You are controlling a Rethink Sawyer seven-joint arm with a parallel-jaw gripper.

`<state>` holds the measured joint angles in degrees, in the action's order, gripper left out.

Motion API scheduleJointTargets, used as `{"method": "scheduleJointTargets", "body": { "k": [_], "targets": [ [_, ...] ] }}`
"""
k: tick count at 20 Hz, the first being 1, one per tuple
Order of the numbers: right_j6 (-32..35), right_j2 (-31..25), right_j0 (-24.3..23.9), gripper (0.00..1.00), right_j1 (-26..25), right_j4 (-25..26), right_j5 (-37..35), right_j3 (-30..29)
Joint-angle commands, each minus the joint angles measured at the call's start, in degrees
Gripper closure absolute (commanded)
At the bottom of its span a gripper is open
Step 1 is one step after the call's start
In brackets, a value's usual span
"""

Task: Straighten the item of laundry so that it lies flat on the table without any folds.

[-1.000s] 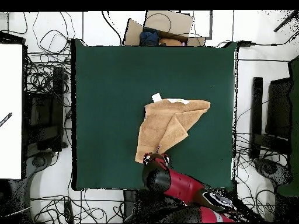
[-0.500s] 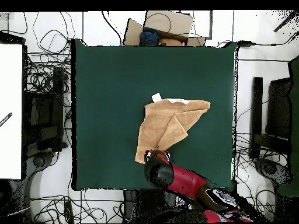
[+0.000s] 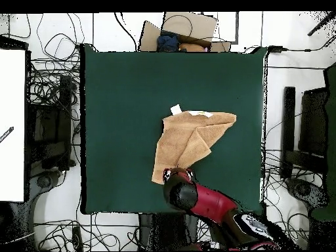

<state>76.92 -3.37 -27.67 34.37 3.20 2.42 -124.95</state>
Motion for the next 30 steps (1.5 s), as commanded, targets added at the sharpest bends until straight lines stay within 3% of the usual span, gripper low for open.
{"method": "scheduleJointTargets", "body": {
  "k": [1, 30],
  "targets": [
    [7.79, -5.33, -0.11, 0.0, 0.42, -0.24, -5.6, 6.04],
    [3.29, -6.9, -4.11, 0.0, -2.07, 3.38, -10.08, 12.21]
  ]
}}
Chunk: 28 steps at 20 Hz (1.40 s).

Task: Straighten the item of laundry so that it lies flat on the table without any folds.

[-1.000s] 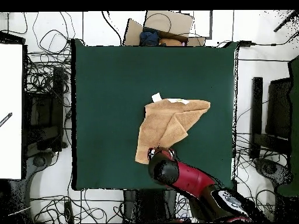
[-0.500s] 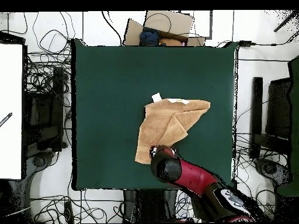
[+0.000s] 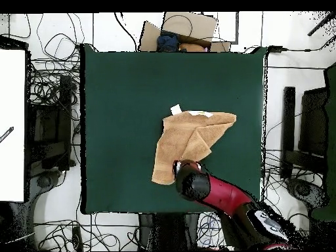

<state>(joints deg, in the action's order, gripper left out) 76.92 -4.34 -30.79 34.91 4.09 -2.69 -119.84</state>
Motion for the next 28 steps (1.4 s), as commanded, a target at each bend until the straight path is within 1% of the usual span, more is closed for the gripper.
{"method": "scheduleJointTargets", "body": {
  "k": [1, 12, 21, 28],
  "targets": [
    [3.12, -6.1, -1.4, 0.0, -2.99, 2.84, -4.92, 7.37],
    [2.59, -7.42, -2.89, 0.0, -5.33, 4.99, -6.26, 10.82],
    [2.41, -8.37, -4.41, 0.0, -2.86, 5.95, -9.37, 10.12],
    [2.18, -8.99, -4.64, 0.0, 0.06, 5.43, -14.1, 10.55]
  ]
}}
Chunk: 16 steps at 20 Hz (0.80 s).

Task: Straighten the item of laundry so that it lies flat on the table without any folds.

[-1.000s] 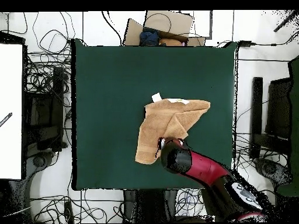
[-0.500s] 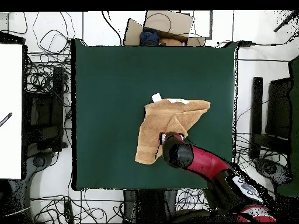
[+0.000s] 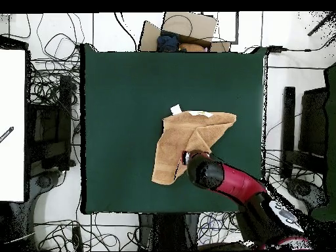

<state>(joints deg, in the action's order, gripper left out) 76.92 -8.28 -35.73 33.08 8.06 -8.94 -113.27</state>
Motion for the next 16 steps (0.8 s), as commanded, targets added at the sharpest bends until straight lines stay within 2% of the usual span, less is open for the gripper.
{"method": "scheduleJointTargets", "body": {
  "k": [1, 16],
  "targets": [
    [2.16, -5.11, 0.3, 0.0, 2.18, 1.41, -8.43, 4.13],
    [-0.85, -8.45, -5.0, 0.0, 1.68, 3.37, -11.19, 5.02]
  ]
}}
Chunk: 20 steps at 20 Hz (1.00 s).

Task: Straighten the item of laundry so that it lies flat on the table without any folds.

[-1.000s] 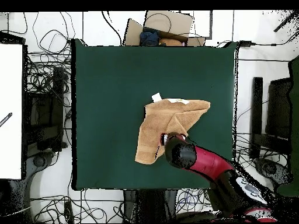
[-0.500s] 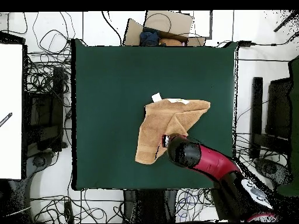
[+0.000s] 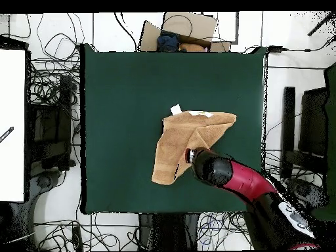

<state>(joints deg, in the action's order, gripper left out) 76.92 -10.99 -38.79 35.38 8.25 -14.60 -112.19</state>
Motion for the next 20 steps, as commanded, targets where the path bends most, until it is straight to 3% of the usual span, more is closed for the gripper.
{"method": "scheduleJointTargets", "body": {
  "k": [1, 20],
  "targets": [
    [-1.28, -6.06, -2.64, 0.0, -1.2, 3.55, -5.43, 4.2],
    [-1.91, -8.84, -6.48, 0.0, -8.26, 9.13, -4.13, 9.21]
  ]
}}
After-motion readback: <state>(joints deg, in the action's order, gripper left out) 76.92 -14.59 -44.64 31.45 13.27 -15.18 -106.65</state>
